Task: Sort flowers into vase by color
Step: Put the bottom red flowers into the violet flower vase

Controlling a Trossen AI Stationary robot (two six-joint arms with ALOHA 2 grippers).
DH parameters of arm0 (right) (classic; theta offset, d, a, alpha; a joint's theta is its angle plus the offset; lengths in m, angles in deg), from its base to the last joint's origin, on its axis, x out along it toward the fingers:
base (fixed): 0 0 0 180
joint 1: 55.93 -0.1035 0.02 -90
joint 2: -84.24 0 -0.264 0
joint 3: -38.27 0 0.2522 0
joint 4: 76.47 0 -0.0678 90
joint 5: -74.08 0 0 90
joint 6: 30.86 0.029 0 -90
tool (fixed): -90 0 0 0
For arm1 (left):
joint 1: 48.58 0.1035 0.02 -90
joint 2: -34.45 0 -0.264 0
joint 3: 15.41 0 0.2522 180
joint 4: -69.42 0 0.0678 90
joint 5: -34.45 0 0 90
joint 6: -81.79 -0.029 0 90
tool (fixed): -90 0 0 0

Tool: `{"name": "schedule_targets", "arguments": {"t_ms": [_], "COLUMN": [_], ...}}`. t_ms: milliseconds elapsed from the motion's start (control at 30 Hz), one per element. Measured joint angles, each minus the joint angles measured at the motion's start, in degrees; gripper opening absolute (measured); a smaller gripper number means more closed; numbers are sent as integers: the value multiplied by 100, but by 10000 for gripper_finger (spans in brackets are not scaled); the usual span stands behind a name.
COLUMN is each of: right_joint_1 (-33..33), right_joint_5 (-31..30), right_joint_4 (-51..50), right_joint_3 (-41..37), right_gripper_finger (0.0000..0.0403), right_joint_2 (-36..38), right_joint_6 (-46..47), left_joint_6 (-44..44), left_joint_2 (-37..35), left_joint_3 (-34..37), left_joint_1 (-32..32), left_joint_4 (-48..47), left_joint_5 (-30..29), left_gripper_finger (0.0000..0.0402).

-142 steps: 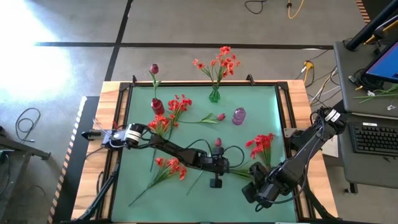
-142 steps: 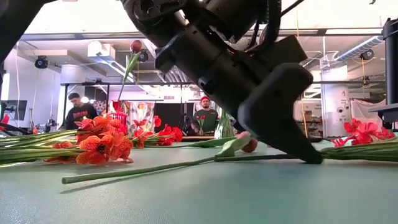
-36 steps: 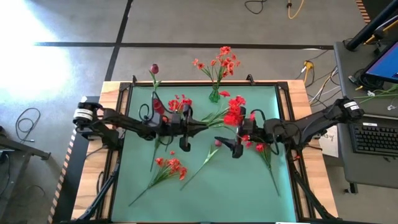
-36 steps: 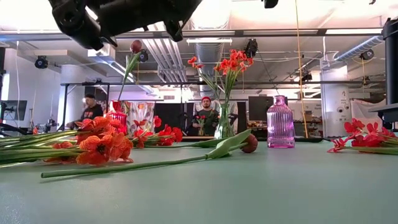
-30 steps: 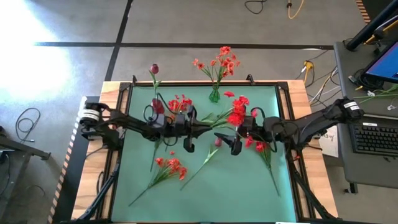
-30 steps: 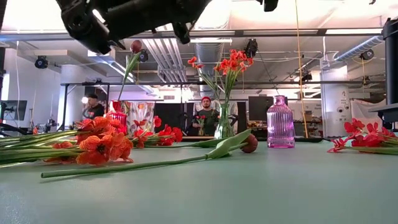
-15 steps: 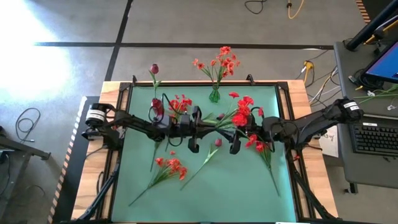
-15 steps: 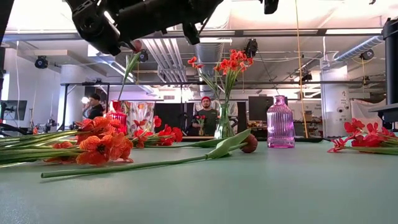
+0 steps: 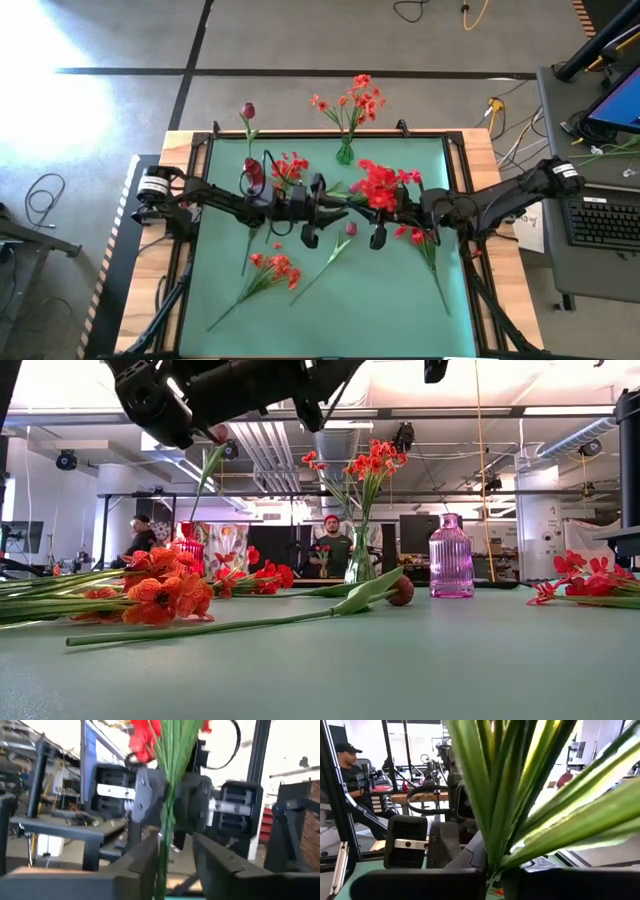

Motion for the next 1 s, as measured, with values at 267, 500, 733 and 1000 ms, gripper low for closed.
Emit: {"name": "schedule_targets", "arguments": {"t_ms": [267,500,733,1000], "right_joint_1": [2,40,538,1332], "right_joint_5": [-51,-1238,-2449,-2451], "right_joint_4": [-595,-1787,-2975,-4115], "right_joint_3": [0,0,0,0], "right_gripper_finger": [36,38,38,38], "right_joint_2": [183,787,1263,1522], "right_joint_6": [346,651,757,1436], "left_joint_6": [99,139,288,706], "left_joint_2": [-133,-751,-1368,-1660], "left_joint_3": [9,9,2,2], "left_joint_1": [14,45,26,26], "left_joint_4": [-794,-2514,-4499,-5638], "left_joint_5": [364,352,365,360], "left_gripper_finger": [197,209,209,210]}}
